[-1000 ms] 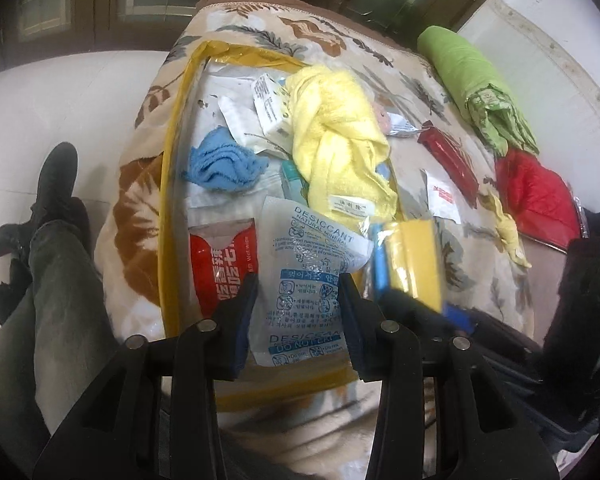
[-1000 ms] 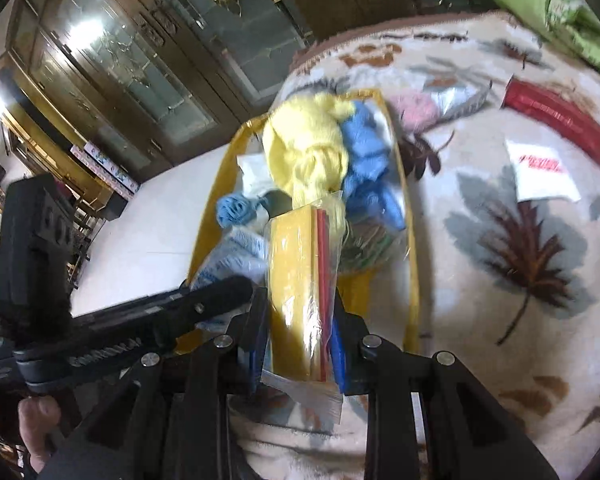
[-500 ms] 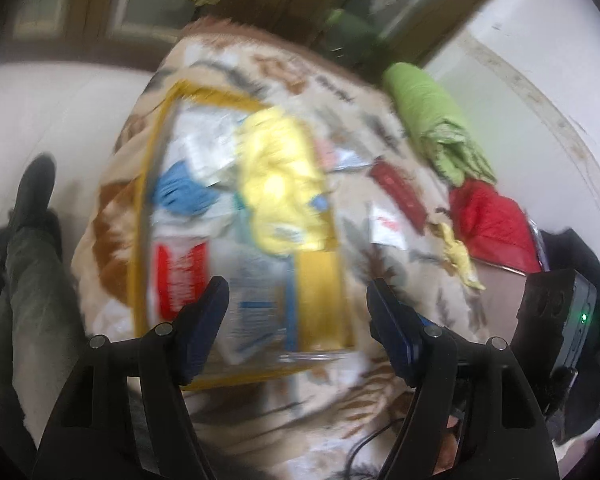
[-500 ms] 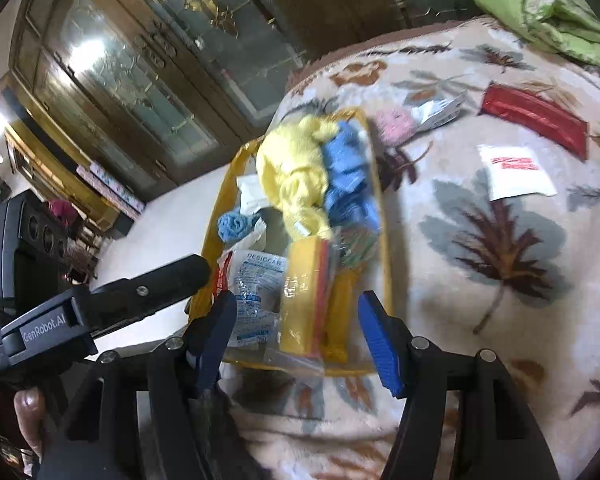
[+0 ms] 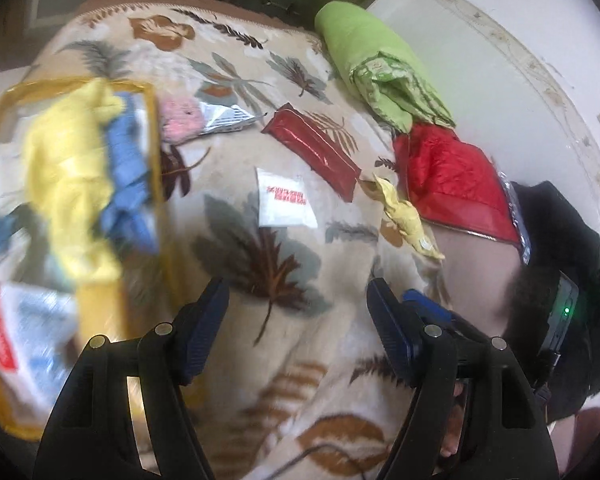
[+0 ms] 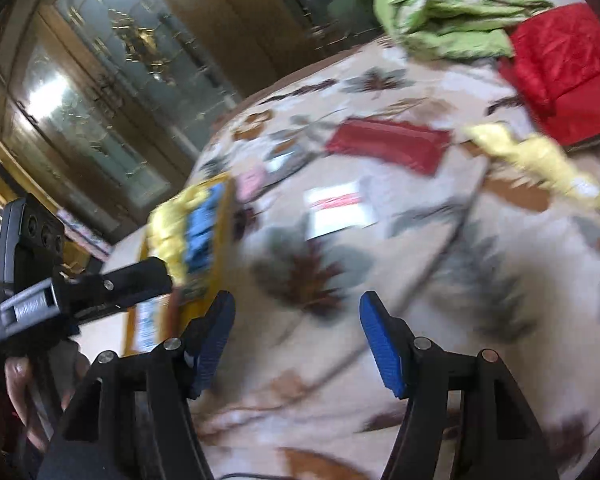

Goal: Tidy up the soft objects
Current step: 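Grasp the white red-printed packet with left tool while right tool grasps the yellow terry cloth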

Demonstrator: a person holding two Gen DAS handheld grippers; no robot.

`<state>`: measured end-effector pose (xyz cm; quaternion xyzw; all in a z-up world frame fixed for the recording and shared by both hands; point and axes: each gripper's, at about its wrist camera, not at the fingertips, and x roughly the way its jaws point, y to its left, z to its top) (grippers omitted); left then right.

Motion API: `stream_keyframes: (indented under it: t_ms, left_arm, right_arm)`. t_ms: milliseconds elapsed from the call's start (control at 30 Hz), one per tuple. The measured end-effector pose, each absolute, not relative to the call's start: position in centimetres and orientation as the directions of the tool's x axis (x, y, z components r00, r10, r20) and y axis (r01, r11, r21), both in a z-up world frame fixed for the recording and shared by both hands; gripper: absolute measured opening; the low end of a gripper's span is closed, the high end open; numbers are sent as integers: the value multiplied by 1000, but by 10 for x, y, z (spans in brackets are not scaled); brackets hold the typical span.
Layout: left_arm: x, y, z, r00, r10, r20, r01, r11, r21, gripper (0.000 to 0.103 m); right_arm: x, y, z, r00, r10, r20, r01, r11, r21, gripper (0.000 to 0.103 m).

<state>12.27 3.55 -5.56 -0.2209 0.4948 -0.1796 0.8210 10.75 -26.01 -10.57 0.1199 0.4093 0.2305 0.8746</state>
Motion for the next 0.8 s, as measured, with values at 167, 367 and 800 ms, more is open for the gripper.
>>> stream_keyframes:
  t_ms: [167,367,800]
  left_arm:
    - [172,9,-81,394,-505,-768,45,845,-532,72]
    - [220,-16,-115,338,-462,-820,19,874,-485,72]
    - [251,-22,-140,369,-405,-837,-51,890,-453,72]
  right_arm:
    - [152,-299,-110,578,387,-718,-237,922,306,65]
    - [201,-340,-108,605,262,-752,-153,965,213,65]
    - [272,-372,-142,549,99,-830,-92,994,58,68]
